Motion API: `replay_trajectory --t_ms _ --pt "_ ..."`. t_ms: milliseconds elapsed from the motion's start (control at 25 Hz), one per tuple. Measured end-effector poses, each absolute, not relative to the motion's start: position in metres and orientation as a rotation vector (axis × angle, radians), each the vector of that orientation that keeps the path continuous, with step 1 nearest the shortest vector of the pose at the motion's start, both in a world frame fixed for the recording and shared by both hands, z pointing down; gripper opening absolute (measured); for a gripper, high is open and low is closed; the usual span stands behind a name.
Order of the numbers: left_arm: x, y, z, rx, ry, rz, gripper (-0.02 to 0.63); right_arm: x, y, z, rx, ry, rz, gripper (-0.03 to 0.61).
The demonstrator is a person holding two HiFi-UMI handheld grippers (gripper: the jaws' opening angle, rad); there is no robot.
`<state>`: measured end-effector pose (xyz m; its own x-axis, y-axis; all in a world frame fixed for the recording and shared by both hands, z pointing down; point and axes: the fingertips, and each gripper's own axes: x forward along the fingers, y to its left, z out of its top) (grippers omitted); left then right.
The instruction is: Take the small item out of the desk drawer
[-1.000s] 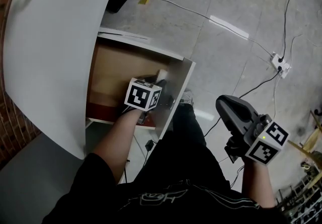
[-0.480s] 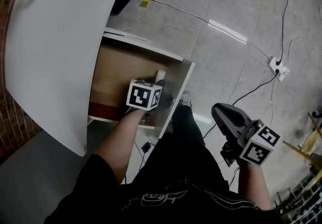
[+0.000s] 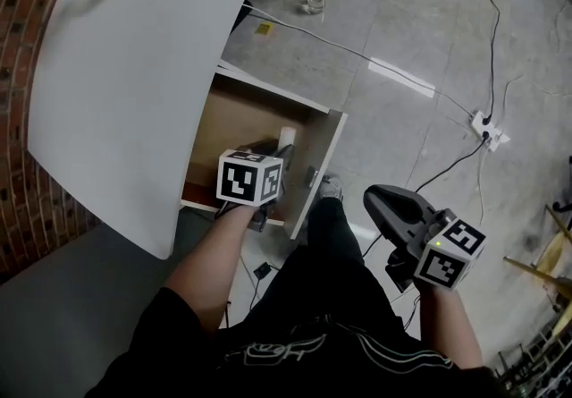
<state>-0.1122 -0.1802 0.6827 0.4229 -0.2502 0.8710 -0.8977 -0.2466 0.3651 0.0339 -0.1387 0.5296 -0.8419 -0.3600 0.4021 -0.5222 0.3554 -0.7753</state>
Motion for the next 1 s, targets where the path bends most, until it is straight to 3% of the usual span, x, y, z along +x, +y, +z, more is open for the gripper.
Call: replay_trajectory --t_ms 1000 --pt "-0.1 -0.042 0.309 2.131 -1.051 0.347 0.14 0.001 -0.008 0.283 0.816 -2.766 1.004 0.057"
